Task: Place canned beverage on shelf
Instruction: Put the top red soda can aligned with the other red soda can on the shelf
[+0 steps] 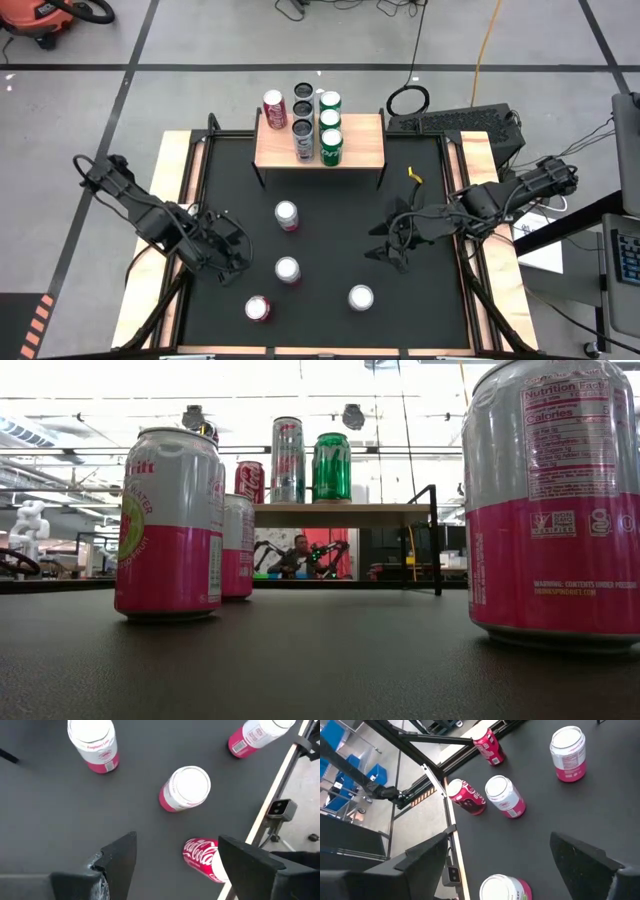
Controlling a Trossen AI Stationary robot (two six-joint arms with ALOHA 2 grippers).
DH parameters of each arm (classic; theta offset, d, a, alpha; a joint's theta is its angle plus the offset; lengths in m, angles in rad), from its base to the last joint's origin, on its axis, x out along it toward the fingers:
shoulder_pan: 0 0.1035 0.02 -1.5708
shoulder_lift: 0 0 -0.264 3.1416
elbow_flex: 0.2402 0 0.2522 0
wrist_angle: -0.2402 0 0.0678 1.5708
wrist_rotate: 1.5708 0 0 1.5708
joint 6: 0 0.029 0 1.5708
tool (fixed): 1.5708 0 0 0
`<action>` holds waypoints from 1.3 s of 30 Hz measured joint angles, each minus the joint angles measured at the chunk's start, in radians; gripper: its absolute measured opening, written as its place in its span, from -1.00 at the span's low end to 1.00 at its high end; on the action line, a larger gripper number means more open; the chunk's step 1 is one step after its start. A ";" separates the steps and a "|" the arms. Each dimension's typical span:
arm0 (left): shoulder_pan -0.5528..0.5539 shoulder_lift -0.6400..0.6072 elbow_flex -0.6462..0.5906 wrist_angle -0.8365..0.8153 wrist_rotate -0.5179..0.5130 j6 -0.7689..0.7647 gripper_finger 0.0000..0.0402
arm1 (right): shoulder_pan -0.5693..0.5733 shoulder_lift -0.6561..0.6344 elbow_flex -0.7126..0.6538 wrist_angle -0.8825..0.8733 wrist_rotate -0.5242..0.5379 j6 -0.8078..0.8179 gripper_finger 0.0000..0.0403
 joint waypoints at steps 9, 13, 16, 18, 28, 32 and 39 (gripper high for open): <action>0.001 0.025 0.000 -0.053 0.093 0.065 0.39 | 0.010 0.005 0.000 -0.002 -0.008 0.001 0.63; 0.001 0.031 0.000 -0.180 0.188 -0.113 0.39 | 0.009 0.005 0.000 -0.003 -0.009 0.022 0.63; 0.000 0.034 0.000 -0.208 0.186 -0.106 0.39 | 0.009 0.005 0.000 -0.003 -0.007 -0.008 0.63; -0.001 0.028 0.000 -0.171 0.183 -0.017 0.39 | 0.009 0.005 0.000 -0.003 -0.007 -0.043 0.63; -0.010 -0.068 0.001 -0.073 0.194 0.372 0.39 | 0.009 0.012 0.000 -0.003 0.004 -0.079 0.63; -0.015 -0.105 -0.042 -0.145 0.197 0.443 0.39 | 0.009 0.030 0.000 -0.003 0.023 -0.069 0.63; -0.020 -0.226 -0.248 -0.031 0.329 0.451 0.44 | 0.022 0.072 0.000 -0.003 0.021 -0.014 0.63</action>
